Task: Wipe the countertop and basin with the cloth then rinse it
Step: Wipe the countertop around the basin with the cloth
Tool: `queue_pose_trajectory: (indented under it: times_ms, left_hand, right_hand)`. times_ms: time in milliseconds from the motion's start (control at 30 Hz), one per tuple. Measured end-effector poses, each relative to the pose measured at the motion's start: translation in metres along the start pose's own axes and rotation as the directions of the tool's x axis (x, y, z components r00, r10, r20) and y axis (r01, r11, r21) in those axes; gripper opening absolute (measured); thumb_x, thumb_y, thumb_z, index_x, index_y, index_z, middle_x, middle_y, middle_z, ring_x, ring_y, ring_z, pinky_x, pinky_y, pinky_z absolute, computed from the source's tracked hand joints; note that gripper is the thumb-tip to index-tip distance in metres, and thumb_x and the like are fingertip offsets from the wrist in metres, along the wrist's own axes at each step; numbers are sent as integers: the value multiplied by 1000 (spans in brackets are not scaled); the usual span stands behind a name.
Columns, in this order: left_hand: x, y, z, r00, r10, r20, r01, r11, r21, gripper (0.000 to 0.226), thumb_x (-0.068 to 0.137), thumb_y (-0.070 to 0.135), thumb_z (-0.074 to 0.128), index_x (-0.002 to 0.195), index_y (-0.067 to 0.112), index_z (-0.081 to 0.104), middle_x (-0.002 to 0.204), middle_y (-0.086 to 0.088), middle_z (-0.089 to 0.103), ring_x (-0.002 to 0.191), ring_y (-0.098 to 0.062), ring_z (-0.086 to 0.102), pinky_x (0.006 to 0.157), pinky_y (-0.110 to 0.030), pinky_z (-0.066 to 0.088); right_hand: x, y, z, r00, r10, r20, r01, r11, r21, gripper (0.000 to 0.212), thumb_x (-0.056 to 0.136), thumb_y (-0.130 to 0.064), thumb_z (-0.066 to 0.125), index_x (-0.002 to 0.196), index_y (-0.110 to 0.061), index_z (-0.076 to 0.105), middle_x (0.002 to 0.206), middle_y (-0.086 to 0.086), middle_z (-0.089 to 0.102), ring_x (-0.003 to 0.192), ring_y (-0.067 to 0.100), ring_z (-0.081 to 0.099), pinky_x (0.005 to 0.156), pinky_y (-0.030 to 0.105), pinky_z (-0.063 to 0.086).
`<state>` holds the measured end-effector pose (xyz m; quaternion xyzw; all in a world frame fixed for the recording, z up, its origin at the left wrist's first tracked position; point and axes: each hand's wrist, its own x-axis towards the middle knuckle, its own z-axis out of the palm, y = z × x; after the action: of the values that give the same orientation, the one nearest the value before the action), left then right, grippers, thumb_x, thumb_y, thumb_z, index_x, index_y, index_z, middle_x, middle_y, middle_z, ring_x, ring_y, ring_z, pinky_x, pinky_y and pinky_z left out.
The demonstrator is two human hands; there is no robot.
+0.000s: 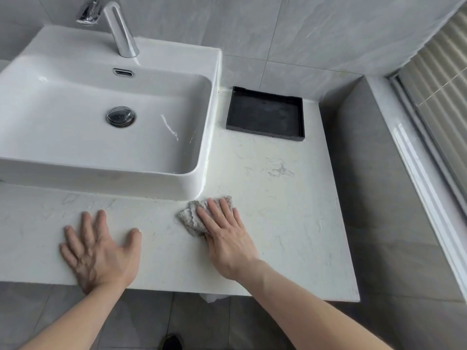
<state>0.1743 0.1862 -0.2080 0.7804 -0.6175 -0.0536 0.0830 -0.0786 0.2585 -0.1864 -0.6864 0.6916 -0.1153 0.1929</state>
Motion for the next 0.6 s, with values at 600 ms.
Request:
queue_pose_trajectory:
  times_ms: [600]
  left_hand:
    - [-1,2,-3,1000,9,-10,-9,1000,-3,84,79,64,43,152,24,31,166,-4,21,153,-35,7,123,-55,5]
  right_hand:
    - [-55,109,-76,839,442,-317,-385,894,227,51,109,-10,35,160,-15,35,169,2,26,159,18,11,130,39,13]
